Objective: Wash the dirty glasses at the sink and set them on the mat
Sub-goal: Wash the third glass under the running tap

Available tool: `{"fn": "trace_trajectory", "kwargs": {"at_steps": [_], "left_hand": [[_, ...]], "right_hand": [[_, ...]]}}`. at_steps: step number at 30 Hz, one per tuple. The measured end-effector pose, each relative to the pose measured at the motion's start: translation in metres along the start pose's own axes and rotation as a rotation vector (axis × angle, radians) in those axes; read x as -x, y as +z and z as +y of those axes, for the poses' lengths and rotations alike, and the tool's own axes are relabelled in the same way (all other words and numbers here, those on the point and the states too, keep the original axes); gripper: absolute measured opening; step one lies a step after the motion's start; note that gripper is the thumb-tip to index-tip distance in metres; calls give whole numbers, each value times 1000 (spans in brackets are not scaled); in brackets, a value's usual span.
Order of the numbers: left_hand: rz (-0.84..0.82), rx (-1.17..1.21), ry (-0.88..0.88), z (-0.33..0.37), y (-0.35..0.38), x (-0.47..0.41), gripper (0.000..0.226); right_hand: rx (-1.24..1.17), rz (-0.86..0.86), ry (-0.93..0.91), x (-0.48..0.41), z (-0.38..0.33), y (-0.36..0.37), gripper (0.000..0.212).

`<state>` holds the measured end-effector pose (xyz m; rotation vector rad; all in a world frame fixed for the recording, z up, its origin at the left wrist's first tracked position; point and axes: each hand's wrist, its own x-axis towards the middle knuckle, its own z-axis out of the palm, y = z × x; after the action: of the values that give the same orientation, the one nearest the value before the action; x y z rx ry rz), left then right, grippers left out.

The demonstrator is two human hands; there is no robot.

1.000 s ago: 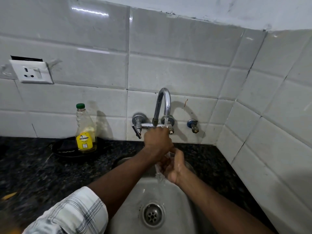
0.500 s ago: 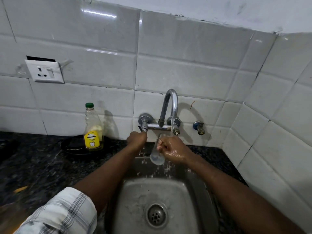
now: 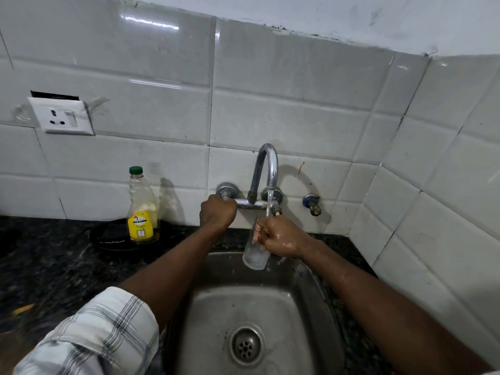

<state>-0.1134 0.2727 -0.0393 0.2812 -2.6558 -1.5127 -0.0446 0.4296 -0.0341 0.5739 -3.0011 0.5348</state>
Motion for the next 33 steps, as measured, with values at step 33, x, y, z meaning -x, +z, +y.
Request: {"fn": "trace_trajectory", "kwargs": {"at_steps": [33], "left_hand": [[103, -22, 23, -18, 20, 58, 32]], "right_hand": [[-589, 238, 389, 38, 18, 24, 58]]}}
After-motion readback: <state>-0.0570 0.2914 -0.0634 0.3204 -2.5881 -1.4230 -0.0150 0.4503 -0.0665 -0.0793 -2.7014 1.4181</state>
